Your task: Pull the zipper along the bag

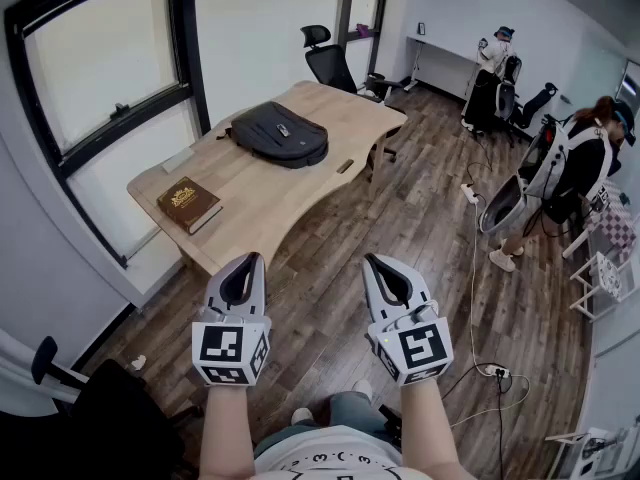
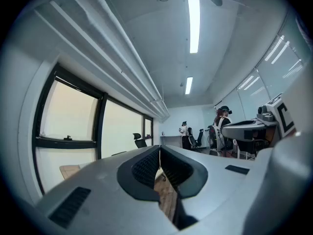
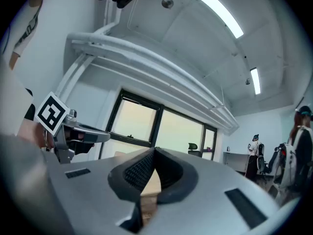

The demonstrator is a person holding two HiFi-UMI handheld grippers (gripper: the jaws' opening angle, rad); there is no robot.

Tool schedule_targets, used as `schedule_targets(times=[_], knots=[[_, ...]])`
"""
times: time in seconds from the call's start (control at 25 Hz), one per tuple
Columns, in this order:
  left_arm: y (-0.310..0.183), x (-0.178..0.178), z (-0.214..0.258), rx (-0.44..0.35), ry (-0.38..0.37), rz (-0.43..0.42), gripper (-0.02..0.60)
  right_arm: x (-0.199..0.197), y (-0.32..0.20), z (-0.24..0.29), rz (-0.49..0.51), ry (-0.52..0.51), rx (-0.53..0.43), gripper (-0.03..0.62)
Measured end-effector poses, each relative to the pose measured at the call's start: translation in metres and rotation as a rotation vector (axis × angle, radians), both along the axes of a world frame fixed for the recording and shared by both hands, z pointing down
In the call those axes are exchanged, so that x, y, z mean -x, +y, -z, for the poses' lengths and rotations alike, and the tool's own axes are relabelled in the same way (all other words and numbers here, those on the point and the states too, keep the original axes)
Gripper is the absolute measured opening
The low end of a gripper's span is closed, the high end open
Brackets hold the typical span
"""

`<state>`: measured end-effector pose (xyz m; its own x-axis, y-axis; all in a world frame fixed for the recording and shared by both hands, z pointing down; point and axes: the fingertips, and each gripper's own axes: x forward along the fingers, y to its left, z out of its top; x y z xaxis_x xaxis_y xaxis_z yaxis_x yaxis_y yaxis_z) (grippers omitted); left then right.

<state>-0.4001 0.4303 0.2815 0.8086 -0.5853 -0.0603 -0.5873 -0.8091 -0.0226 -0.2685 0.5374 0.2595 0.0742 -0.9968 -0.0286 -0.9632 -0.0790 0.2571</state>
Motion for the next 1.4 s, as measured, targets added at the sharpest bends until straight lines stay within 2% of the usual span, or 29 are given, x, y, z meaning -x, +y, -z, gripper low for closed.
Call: schedule_targets(times=[0.16, 0.36, 0.64, 0.92, 1.0, 1.08, 1.2, 1.4], knots=[[-0.002, -0.016, -0.002, -0.004, -0.009, -0.009, 0.018, -0.016, -0.001, -0.003, -0.001, -0.005, -0.002, 0.051], [-0.019, -0.043, -0.008, -0.002, -0.035, 0.01, 0.018, -0.049, -0.019, -0.008, 0.011, -0.063, -0.032, 0.051], [-0.061, -0.121, -0.014, 0.026, -0.021, 0.043, 0.018, -0.12, -0.068, -0.016, 0.09, -0.056, -0.008, 0.051], [-0.116, -0.2, -0.015, 0.111, 0.105, 0.092, 0.017, -0.214, -0.127, -0.006, 0.183, -0.135, -0.037, 0.04], [-0.13, -0.212, -0.015, 0.13, 0.151, 0.125, 0.017, -0.235, -0.143, -0.007, 0.218, -0.177, -0.028, 0.113], [-0.141, -0.218, -0.018, 0.144, 0.183, 0.164, 0.017, -0.252, -0.158, -0.011, 0.232, -0.184, -0.016, 0.103], [-0.154, -0.227, -0.032, 0.167, 0.163, 0.197, 0.017, -0.268, -0.177, -0.021, 0.229, -0.151, 0.001, 0.052], [-0.181, -0.237, -0.049, 0.204, 0.098, 0.227, 0.015, -0.271, -0.213, -0.038, 0.281, -0.125, 0.058, 0.051]])
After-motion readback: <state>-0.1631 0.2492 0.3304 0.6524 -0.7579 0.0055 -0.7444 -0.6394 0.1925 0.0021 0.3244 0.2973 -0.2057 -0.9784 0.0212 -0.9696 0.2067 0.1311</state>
